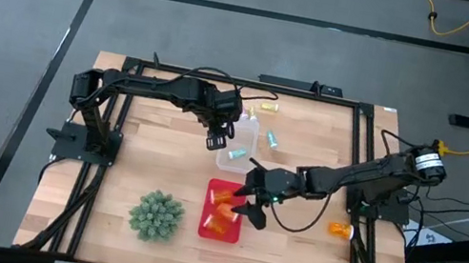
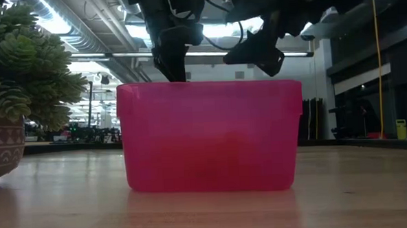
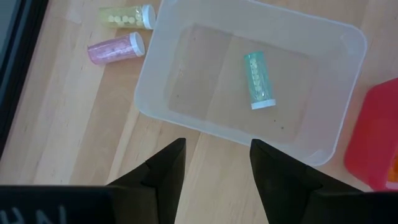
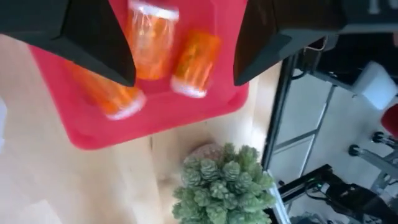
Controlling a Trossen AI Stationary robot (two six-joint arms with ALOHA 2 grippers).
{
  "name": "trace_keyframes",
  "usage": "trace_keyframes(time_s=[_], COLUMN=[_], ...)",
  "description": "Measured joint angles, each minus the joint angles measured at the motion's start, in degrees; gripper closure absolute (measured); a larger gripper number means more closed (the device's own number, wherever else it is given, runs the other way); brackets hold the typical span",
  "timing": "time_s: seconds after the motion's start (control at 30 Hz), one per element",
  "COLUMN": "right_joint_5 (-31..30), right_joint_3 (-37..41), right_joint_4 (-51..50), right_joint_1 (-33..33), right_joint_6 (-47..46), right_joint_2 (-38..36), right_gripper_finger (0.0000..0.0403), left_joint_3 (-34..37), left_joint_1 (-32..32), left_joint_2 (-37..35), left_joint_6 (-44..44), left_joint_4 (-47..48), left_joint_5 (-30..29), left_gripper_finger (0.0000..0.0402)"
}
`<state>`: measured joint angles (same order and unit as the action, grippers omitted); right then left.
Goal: Pick and place medicine bottles into bin by pill shape (circle, oval)
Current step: Put the big orange pill bottle into the red bin
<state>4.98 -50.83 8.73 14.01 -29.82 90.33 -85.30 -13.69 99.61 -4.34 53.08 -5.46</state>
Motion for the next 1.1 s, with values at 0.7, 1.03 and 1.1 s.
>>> trace_keyframes(time_s=[0.7, 1.03, 1.1], right_joint_5=[16.3, 6.5, 4.9], right_joint_3=[0.0, 0.0, 0.0], right_joint_4=[-48.9, -77.6, -80.7], right_joint_1=[-2.5, 8.8, 11.4], right_joint_6=[-6.0, -26.8, -29.6], right_joint_2=[-17.6, -24.4, -25.0], right_gripper_finger=[0.0132, 0.0132, 0.0132], left_joint_3=[0.0, 0.0, 0.0], left_joint_1=[0.0, 0.0, 0.0], left_joint_2=[0.0, 0.0, 0.0], left_joint_6=[0.0, -0.1, -0.1], left_joint_4=[0.0, 0.0, 0.0], left_joint_5=[0.0, 0.0, 0.0], left_gripper_finger=[0.0228, 0.0228, 0.0228])
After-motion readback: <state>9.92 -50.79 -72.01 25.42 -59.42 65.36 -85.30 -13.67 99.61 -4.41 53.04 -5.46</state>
